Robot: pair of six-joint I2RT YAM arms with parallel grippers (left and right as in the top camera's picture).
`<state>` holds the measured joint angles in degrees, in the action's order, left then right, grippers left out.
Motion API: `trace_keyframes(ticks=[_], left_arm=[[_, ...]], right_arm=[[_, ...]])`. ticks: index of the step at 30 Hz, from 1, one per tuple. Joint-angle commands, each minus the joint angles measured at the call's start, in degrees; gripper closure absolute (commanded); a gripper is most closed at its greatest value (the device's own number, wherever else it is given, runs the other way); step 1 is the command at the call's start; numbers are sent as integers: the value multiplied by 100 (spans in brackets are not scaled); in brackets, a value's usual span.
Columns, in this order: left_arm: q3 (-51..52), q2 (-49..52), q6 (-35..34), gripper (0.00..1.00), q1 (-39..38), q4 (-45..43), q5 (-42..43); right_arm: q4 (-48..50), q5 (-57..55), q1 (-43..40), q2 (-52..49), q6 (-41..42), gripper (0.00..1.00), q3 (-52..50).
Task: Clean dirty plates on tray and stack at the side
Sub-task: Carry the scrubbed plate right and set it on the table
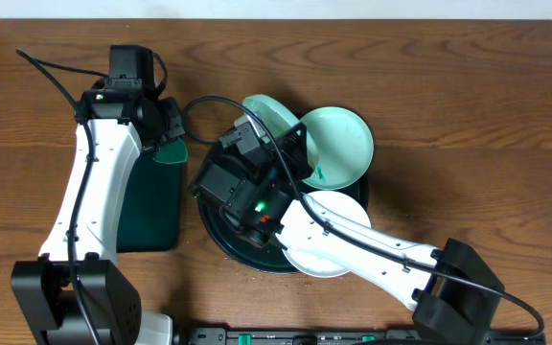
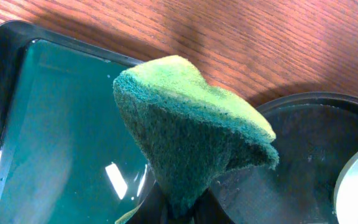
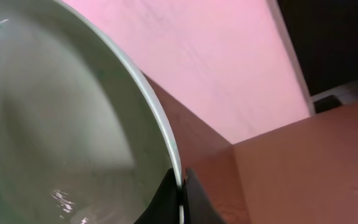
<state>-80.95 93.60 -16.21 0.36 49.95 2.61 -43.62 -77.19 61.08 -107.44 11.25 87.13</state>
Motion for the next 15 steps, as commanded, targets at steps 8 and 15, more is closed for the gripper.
trace_keyframes(ticks=[8,15], left_arm=[[9,28,98,93,22,17,-74],[9,28,98,93,22,22,-76]], right_arm=[[55,2116,-11,181,120,99,15],[225,4970,-684,267,461,99,17]])
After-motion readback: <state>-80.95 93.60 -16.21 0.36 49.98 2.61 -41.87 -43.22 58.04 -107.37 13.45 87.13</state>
